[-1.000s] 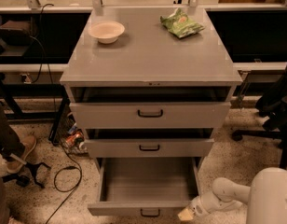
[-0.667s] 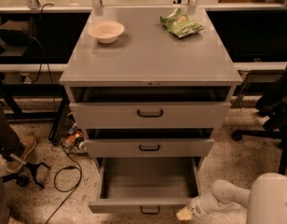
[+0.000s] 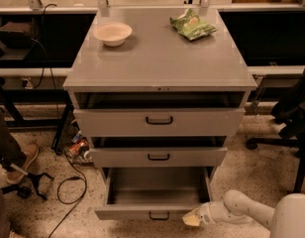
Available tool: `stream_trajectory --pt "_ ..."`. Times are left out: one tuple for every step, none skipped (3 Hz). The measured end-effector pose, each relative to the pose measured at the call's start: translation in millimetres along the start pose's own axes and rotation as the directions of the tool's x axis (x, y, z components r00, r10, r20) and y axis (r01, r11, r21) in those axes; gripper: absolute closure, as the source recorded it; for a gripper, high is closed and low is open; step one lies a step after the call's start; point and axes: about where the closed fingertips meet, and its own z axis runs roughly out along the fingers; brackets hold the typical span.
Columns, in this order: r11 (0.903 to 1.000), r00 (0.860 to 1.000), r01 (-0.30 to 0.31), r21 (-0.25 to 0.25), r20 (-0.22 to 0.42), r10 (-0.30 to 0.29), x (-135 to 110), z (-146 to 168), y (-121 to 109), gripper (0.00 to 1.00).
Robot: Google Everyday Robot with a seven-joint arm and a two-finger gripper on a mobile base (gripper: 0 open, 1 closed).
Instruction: Close bottom drawer
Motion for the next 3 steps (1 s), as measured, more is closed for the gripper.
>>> stream_trajectory --pt "0.9999 1.000 0.007 -0.009 0.004 -0.007 0 3 0 1.00" --pt "0.9966 0.996 0.081 -0.017 0.025 -0.081 -12 12 -6 1.00" --pt "0.9959 0.996 0.089 -0.017 0.028 -0.089 -13 13 -6 1.00"
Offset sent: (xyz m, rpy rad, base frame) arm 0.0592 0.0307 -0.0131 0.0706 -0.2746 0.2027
